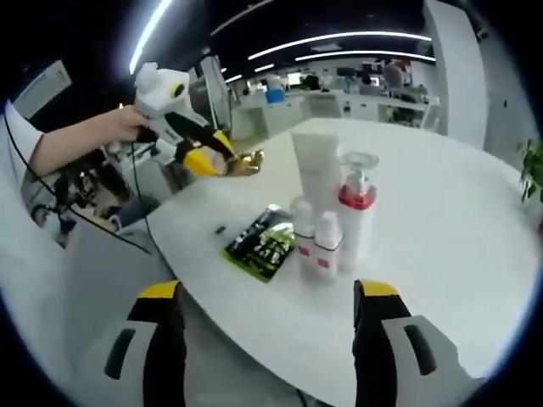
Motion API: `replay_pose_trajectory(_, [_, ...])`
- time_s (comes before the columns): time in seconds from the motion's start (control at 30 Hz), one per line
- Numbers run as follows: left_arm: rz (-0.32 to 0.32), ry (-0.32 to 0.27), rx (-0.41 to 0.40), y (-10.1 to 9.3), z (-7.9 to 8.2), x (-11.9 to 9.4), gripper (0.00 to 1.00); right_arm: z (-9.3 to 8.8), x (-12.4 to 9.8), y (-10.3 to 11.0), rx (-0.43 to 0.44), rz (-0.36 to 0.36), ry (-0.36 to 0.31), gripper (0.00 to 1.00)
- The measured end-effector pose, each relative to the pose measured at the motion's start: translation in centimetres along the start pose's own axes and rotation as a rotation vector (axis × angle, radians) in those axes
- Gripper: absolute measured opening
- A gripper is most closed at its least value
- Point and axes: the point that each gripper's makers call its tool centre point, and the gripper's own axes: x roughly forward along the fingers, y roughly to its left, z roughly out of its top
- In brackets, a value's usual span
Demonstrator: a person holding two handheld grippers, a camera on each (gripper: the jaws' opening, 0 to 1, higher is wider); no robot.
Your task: Arrange the skincare products in the storage area until every visible bottle or jar stands upright without overlapping.
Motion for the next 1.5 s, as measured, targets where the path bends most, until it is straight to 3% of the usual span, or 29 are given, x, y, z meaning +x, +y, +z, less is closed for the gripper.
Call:
replay_pose_trajectory(0.3, [-0.059,-0.033,0.047,-2.4,1.0,-0.4,0.39,1.9,0.5,1.8,-0.020,0.072,-0.036,0.76])
replay_pose_trajectory(0.47, [-0.084,-0.050,0.064,-3.7,1.4,-1.1,0.39,3.5,1.1,3.5,-0.028,0.170,-0.070,0.67])
replay_pose_trajectory(0.57, [-0.096,-0.057,0.082,-4.4,1.5,-1.6,0.38,4.7,1.6,4.5,0.036,0.231,-0.111,0.67])
replay_pose_trajectory(0.87, [-0.127,-0.078,0.114,-6.2,2.0,-2.6,0.38,6.6,2.4,4.9,0.193,0.303,-0.205,0.58])
replay_pose_trajectory(1.07, [-0.140,-0.091,0.138,-7.2,2.8,-3.0,0.38,7.0,2.9,5.2,0.256,0.341,-0.223,0.44])
replay_pose_trajectory(1.27, [-0.147,-0.103,0.173,-7.9,3.7,-3.5,0.39,8.3,2.8,5.4,0.407,0.400,-0.284,0.33])
replay_pose_trajectory(1.5, [-0.147,-0.120,0.192,-7.8,4.8,-3.7,0.39,8.6,2.8,5.9,0.427,0.428,-0.287,0.21])
